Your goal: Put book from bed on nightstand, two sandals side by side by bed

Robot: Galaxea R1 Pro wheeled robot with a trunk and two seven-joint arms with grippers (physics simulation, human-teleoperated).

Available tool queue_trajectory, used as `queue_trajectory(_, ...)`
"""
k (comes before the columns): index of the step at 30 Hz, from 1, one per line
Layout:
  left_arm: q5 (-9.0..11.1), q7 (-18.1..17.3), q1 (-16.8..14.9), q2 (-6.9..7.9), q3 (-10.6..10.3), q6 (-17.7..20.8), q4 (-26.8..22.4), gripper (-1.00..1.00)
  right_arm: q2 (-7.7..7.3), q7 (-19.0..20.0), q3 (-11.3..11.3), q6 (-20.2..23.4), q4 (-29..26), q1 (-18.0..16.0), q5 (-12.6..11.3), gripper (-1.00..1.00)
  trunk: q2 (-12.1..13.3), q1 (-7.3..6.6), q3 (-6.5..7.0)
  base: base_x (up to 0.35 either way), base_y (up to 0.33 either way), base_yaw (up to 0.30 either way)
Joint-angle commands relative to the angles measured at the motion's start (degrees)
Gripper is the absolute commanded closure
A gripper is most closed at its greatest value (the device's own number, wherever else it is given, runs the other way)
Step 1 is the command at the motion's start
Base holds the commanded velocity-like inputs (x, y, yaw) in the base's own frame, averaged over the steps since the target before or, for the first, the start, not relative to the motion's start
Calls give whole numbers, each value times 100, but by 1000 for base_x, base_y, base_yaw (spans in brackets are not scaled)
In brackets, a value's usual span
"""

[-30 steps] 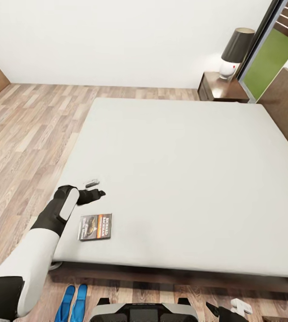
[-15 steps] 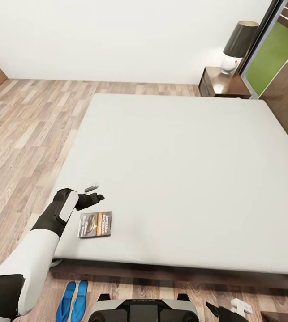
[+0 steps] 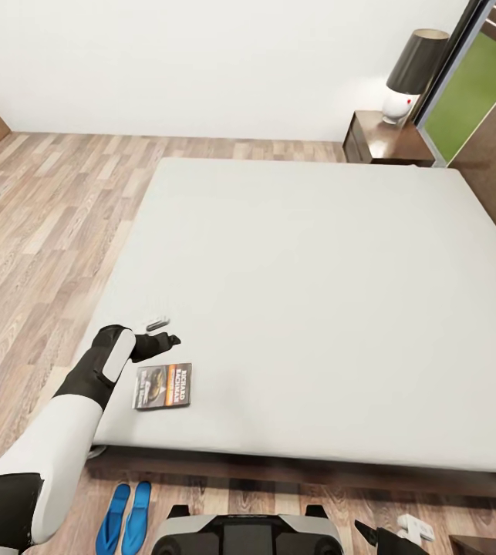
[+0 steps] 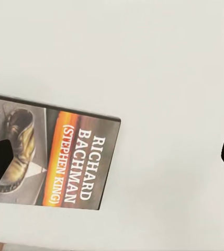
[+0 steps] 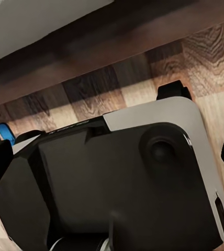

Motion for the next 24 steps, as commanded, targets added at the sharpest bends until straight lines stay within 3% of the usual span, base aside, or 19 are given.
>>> queue_trajectory(1,62,49,-2,0,4,24,-6,-100,0,26,-45,-18,9,-4,35,-100,-49,25,-25,0,0,0)
queue_trajectory(24,65,32,-2,-9,-14,10,-6,-100,0,26,-45,-26,9,-3,35,-100,-972,530,-438,0,0,0)
